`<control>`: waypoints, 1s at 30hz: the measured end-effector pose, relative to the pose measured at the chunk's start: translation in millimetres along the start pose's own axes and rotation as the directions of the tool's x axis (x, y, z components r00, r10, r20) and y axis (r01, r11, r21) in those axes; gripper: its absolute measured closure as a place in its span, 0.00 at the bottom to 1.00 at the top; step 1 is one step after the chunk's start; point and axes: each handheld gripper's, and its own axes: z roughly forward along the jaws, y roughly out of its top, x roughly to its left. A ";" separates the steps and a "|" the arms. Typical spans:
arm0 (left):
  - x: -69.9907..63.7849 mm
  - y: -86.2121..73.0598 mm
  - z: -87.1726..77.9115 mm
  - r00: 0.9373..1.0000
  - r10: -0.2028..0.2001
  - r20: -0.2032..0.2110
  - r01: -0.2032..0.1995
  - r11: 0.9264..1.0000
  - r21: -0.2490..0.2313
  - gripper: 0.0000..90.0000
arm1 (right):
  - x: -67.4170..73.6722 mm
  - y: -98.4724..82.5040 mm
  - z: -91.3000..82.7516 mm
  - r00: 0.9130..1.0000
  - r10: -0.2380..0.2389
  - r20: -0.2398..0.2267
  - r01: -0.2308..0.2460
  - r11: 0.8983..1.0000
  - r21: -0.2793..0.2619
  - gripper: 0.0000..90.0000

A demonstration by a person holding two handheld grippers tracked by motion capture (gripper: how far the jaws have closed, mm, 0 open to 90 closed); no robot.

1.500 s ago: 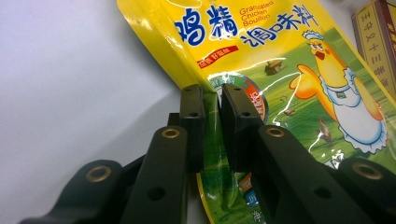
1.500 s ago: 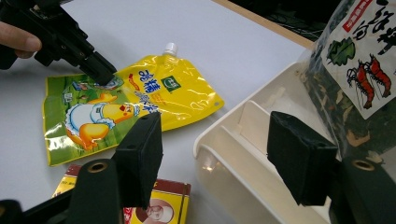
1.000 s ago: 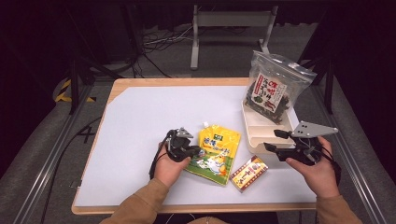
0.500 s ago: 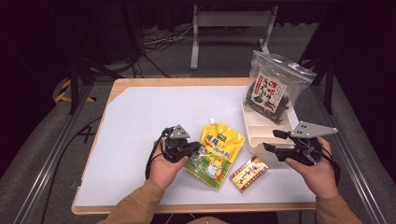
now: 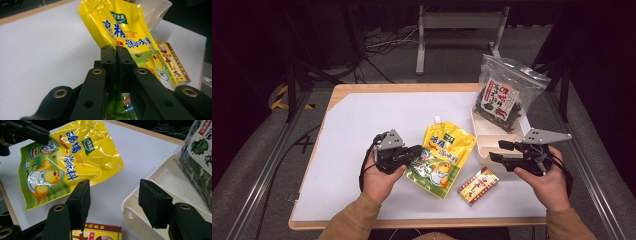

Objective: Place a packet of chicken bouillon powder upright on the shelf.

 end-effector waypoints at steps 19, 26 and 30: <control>-10.9 8.1 -17.3 0.998 0.052 0.028 -0.049 0.995 -0.087 0.95 | -0.9 17.5 45.2 0.958 0.203 -0.202 -0.211 0.977 -0.021 0.45; -11.4 8.2 -17.3 0.998 0.059 0.038 -0.055 0.994 -0.092 0.95 | 5.8 20.2 64.6 0.946 0.214 -0.243 -0.221 0.975 -0.002 0.44; -11.1 7.6 -17.2 0.998 0.050 0.037 -0.046 0.993 -0.104 0.95 | 7.8 20.2 74.2 0.921 0.237 -0.309 -0.249 0.969 0.000 0.44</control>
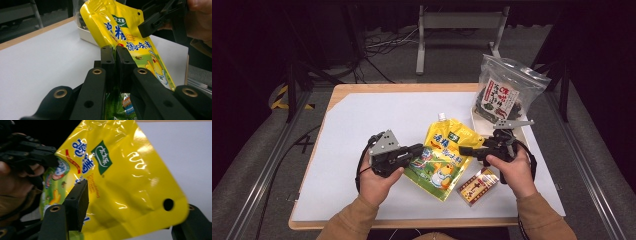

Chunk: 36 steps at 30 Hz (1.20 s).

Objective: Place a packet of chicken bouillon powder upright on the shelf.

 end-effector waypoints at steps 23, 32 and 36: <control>5.7 -6.8 5.6 1.000 -0.028 0.001 0.028 1.000 0.010 0.94 | 2.9 5.8 7.6 0.992 -0.070 -0.105 0.075 0.996 0.041 0.92; 7.4 -7.4 5.8 1.000 -0.024 0.001 0.024 1.000 0.002 0.93 | 16.1 14.6 -0.3 0.987 -0.143 -0.078 0.146 0.989 0.036 0.99; 7.2 -7.0 4.9 1.000 -0.021 0.000 0.021 1.000 -0.007 0.92 | 24.0 21.3 -4.8 0.981 -0.183 -0.063 0.185 0.982 0.033 0.99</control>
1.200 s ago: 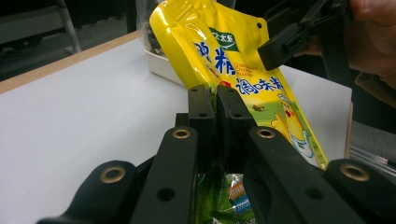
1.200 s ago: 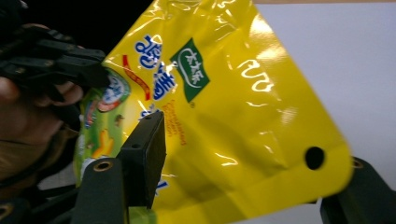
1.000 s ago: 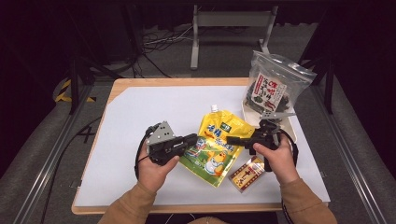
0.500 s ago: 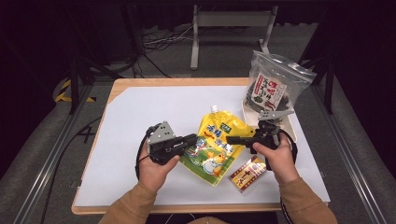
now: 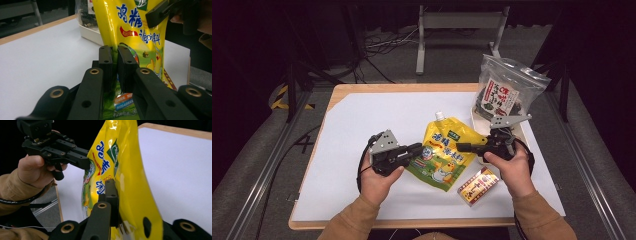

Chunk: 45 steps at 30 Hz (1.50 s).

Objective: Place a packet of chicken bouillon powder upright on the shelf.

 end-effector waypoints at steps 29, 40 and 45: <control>22.4 -7.9 -14.8 0.999 -0.027 -0.019 0.026 0.998 -0.064 0.77 | 26.6 57.3 -36.4 0.944 -0.282 0.174 0.263 0.957 0.123 1.00; 35.5 -14.0 -20.2 0.998 -0.055 -0.043 0.053 0.997 -0.049 0.73 | 20.6 77.2 -62.3 0.916 -0.327 0.233 0.295 0.942 0.162 1.00; 40.8 -16.3 -22.5 0.996 -0.067 -0.055 0.063 0.996 -0.056 0.72 | 16.1 84.1 -74.5 0.908 -0.326 0.262 0.291 0.943 0.164 1.00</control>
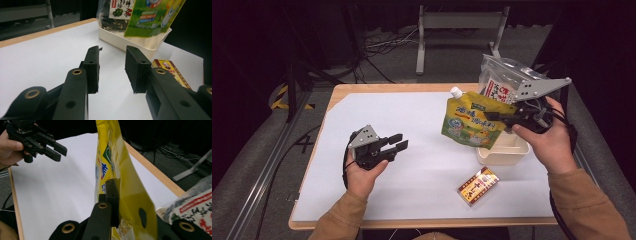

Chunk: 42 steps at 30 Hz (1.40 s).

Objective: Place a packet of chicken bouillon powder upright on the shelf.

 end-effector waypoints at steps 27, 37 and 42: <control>12.1 -3.4 -5.2 0.999 -0.026 -0.020 0.027 0.999 0.021 0.67 | -39.8 -9.0 -30.7 0.997 -0.015 0.078 0.010 0.998 0.063 1.00; 12.0 -3.7 -4.4 1.000 -0.026 -0.016 0.027 0.999 0.024 0.67 | -46.8 -17.3 -39.4 0.994 -0.015 0.104 0.004 0.995 0.102 1.00; 11.2 -3.9 -3.4 1.000 -0.027 -0.011 0.028 0.999 0.033 0.67 | -49.9 -22.5 -40.7 0.994 -0.010 0.109 -0.003 0.993 0.121 1.00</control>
